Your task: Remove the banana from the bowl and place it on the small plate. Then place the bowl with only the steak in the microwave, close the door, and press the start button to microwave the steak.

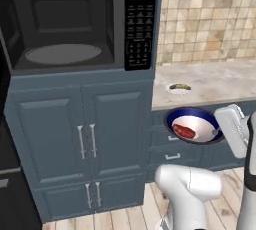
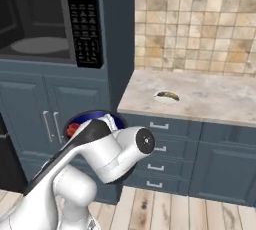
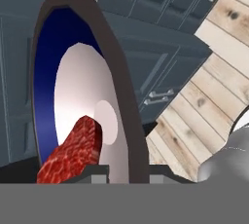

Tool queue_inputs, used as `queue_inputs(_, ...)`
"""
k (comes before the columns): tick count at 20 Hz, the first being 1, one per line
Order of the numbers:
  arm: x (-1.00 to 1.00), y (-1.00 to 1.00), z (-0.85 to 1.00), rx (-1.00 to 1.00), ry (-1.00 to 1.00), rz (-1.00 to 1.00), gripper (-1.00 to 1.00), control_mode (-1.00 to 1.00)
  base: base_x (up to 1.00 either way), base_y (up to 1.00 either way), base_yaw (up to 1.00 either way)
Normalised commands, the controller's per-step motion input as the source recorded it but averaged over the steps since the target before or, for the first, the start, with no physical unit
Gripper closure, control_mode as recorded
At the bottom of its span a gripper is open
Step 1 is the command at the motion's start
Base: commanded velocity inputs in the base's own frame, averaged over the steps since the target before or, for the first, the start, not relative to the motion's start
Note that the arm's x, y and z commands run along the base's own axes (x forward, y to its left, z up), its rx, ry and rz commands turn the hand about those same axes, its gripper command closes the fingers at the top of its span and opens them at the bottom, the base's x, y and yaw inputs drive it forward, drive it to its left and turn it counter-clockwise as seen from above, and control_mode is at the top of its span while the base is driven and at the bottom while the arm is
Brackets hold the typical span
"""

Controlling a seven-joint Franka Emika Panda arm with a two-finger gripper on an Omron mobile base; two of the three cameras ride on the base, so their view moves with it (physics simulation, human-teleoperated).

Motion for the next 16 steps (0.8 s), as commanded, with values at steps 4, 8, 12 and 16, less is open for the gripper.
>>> queue_inputs(4,0.0,0.0,0.0,0.0,0.0,0.0,1.0,1.0,0.27,1.0,-0.14)
queue_inputs(8,0.0,0.0,0.0,0.0,0.0,0.0,1.0,1.0,0.47,0.94,-0.01)
queue_inputs(12,0.0,0.0,0.0,0.0,0.0,0.0,1.0,1.0,0.32,0.02,-0.02)
queue_inputs(16,0.0,0.0,0.0,0.0,0.0,0.0,1.0,1.0,0.38,0.33,-0.02)
